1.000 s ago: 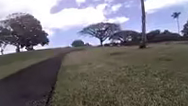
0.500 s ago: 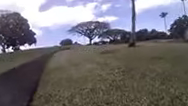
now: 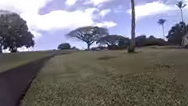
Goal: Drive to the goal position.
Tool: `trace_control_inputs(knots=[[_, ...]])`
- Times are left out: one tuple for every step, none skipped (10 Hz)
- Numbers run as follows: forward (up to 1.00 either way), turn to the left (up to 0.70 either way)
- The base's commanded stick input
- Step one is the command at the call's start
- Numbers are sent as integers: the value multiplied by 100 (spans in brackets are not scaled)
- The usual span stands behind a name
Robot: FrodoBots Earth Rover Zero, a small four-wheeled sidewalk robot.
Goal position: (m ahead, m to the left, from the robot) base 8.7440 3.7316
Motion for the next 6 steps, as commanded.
trace_control_inputs(knots=[[70,35],[70,35],[70,35],[70,35],[70,35],[70,35]])
